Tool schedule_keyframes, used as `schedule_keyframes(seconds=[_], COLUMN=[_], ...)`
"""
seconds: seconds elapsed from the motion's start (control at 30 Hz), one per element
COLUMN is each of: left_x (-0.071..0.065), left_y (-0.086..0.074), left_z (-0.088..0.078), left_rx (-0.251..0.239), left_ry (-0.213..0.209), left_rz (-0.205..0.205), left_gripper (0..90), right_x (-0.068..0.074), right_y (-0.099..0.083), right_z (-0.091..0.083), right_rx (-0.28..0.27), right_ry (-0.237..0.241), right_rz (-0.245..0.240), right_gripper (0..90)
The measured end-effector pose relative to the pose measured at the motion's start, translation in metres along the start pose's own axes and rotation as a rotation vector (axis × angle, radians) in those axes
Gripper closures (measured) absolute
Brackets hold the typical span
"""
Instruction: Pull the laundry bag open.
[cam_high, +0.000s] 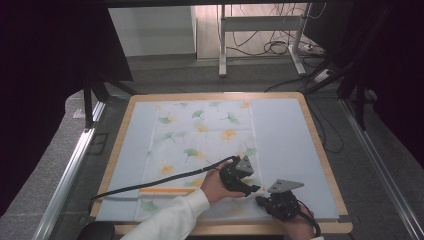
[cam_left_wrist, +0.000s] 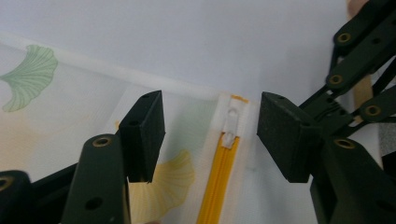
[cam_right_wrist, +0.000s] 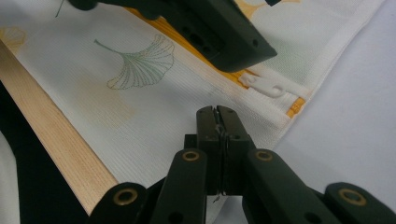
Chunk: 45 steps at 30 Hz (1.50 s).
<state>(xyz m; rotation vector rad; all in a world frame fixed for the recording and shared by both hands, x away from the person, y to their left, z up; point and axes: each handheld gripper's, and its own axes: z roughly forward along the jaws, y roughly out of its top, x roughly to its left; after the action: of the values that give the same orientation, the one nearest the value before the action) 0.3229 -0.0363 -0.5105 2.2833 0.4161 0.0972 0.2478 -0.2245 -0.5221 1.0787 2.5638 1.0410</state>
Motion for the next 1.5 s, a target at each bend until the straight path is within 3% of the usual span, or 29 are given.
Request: schedule_keyframes(seconds=[0.37,0.4,0.47,0.53,0.67,0.87,1.33,1.5], left_x=[0.009,0.009,0.005,0.001,-0.003,-0.002,0.002,0.002], left_y=[0.002,0.003,0.006,0.010,0.016,0.012,0.010,0.009], left_z=[0.004,0.006,0.009,0.012,0.017,0.023,0.024,0.026], left_rx=[0.006,0.018,0.054,0.042,0.040,0.072,0.098,0.098], left_ry=[-0.018,-0.017,-0.008,-0.027,-0.027,-0.024,-0.058,-0.081], left_rz=[-0.039,-0.031,0.028,0.024,0.029,0.031,0.042,0.026], left_gripper=[42.7,43.1,43.0,42.8,43.9,45.8,62.5,69.0], right_x=[0.000,0.000,0.000,0.000,0.000,0.000,0.000,0.000], right_y=[0.000,0.000,0.000,0.000,0.000,0.000,0.000,0.000], right_z=[0.000,0.000,0.000,0.000,0.000,0.000,0.000,0.000], right_rx=[-0.002,-0.002,-0.003,-0.004,-0.001,-0.002,-0.003,-0.003], right_ry=[-0.002,-0.001,-0.001,0.000,0.000,0.001,0.001,0.001], right_rz=[-0.002,-0.002,0.000,0.005,-0.001,0.000,0.000,-0.001], right_gripper=[88.0,88.1,88.1,88.0,88.0,88.0,88.1,88.1])
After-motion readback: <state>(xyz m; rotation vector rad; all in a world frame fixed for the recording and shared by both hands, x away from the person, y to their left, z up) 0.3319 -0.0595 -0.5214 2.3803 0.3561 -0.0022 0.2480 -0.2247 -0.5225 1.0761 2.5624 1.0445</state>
